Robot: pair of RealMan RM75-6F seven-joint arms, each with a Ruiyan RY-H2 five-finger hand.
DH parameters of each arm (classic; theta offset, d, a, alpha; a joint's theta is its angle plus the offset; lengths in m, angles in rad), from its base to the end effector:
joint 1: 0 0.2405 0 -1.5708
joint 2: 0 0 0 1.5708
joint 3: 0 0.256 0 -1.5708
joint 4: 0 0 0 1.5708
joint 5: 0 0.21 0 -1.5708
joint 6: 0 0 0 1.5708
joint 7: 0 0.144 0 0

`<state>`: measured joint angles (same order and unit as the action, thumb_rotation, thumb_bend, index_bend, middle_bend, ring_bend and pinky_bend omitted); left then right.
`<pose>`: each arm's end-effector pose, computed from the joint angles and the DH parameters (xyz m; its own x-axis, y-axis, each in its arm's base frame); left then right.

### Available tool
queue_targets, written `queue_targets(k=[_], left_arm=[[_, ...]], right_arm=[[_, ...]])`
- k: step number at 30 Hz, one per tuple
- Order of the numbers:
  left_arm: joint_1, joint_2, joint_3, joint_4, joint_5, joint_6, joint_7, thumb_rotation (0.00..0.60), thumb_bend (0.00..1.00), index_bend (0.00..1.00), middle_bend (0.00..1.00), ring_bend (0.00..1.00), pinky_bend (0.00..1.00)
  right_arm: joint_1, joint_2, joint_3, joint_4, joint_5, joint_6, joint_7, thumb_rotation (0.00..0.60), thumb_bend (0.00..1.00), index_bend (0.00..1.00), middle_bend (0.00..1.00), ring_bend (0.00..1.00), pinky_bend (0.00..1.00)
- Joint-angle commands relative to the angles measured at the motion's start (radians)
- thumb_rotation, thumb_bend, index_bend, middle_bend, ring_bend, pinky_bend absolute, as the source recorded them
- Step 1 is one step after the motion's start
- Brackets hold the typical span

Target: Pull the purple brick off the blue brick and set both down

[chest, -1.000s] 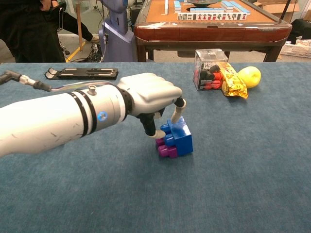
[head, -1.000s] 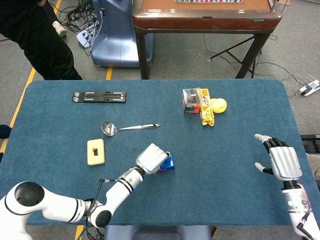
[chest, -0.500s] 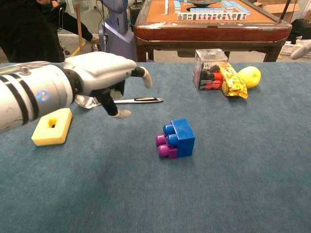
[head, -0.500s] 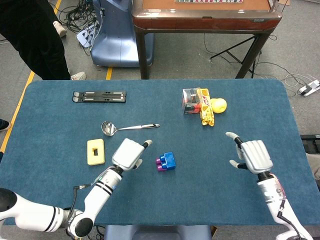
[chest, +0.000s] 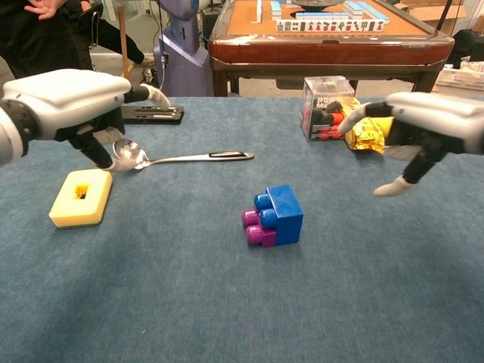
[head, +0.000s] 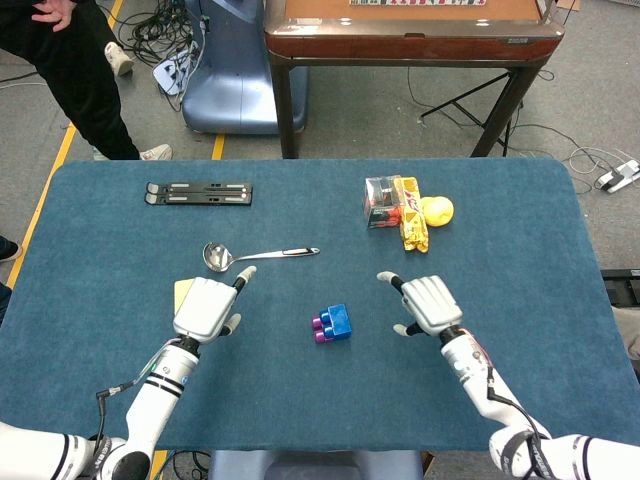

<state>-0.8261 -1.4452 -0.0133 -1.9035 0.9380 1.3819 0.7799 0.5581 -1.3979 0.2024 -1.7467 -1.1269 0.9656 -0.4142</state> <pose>-0.1081 0.2905 0.0249 0.6039 0.1011 0.7906 0.7638 -0.3568 -0.5378 -0.1653 -0.2969 0.0196 0.3854 -0.3207 0.8652 -0.9056 -0.3113 0.2880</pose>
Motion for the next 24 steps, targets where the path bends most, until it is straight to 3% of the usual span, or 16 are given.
queue_targets(k=[1, 11, 24], left_arm=[[0.018, 0.007, 0.003, 0.0, 0.014, -0.003, -0.015, 0.6, 0.29, 0.17, 0.9, 0.81, 1.0], [0.051, 0.02, -0.022, 0.002, 0.026, -0.032, -0.028, 0.6, 0.29, 0.17, 0.9, 0.81, 1.0], [0.075, 0.01, -0.036, 0.005, 0.038, -0.064, -0.016, 0.6, 0.29, 0.17, 0.9, 0.81, 1.0]], right_arm=[[0.06, -0.057, 0.013, 0.01, 0.08, -0.038, -0.059, 0.6, 0.0, 0.24, 1.0, 1.0, 1.0], [0.171, -0.138, 0.011, 0.045, 0.256, -0.09, -0.121, 0.6, 0.0, 0.24, 1.0, 1.0, 1.0], [0.255, -0.212, -0.003, 0.102, 0.352, -0.08, -0.134, 0.6, 0.0, 0.24, 1.0, 1.0, 1.0]])
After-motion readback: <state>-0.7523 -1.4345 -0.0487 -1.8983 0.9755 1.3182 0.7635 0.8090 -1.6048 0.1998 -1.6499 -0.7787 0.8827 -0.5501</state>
